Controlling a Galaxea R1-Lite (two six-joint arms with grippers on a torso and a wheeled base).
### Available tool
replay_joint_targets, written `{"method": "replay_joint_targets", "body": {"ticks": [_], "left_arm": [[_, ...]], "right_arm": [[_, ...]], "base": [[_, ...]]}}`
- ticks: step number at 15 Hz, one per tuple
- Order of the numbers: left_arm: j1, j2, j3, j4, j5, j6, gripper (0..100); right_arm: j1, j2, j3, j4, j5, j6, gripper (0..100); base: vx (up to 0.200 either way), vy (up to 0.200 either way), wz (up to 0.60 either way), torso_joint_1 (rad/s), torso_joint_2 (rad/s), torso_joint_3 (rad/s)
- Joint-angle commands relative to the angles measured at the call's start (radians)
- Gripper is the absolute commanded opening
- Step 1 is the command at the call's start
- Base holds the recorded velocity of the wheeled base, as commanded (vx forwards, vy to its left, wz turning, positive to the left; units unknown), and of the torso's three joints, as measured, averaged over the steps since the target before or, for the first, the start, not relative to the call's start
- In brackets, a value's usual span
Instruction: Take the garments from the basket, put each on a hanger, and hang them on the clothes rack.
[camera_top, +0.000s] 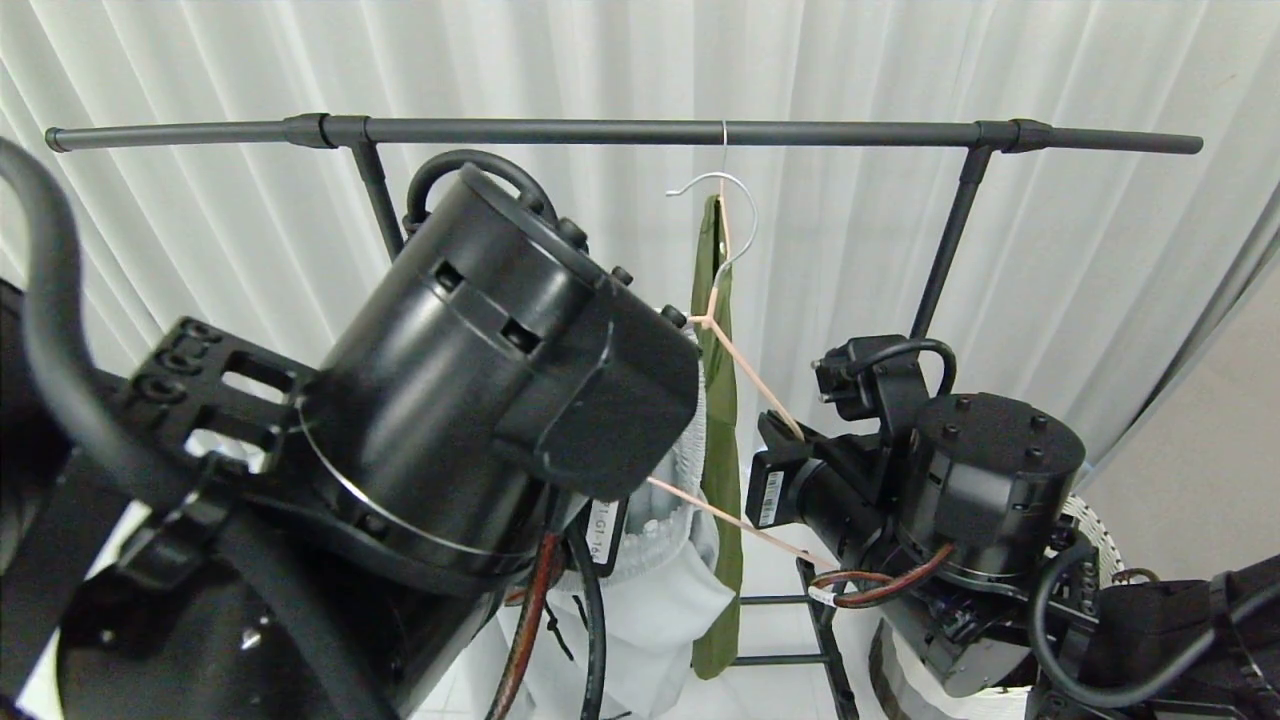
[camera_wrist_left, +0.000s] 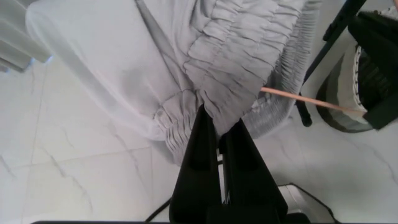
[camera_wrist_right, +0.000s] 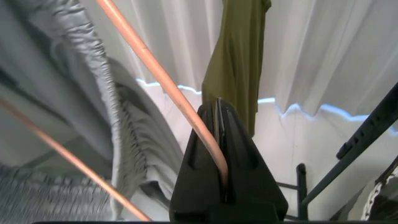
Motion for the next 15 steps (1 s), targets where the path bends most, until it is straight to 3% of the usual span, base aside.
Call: {"method": "replay_joint_targets", "body": {"ticks": [1,9,10,15], "left_arm": [[-0.019,-0.010,0.013,0.000,0.000,0.000,0],[-0.026,-0.010,0.046,-0.001,0.000,-0.002,0],[-0.026,-0.010,0.047,-0.003,0.000,-0.002,100],[-0.023,-0.012,0.052,-0.004,0.000,-0.003,100]], "right_arm": [[0.000,0.000,-0.002,-0.001,0.000,-0.004,0],[0.000,0.000,0.000,-0.046,-0.002,-0.057,0],[0.001,-0.002,-0.002,-0.055,-0.002,-0.057,0],[0.000,0.000,0.003,-0.148,0.000,-0.117,0]], "base": [[0.000,0.000,0.00,0.000,0.00,0.000],[0.000,0.000,0.00,0.000,0.00,0.000],[0.000,0.000,0.00,0.000,0.00,0.000],[0.000,0.000,0.00,0.000,0.00,0.000]]}}
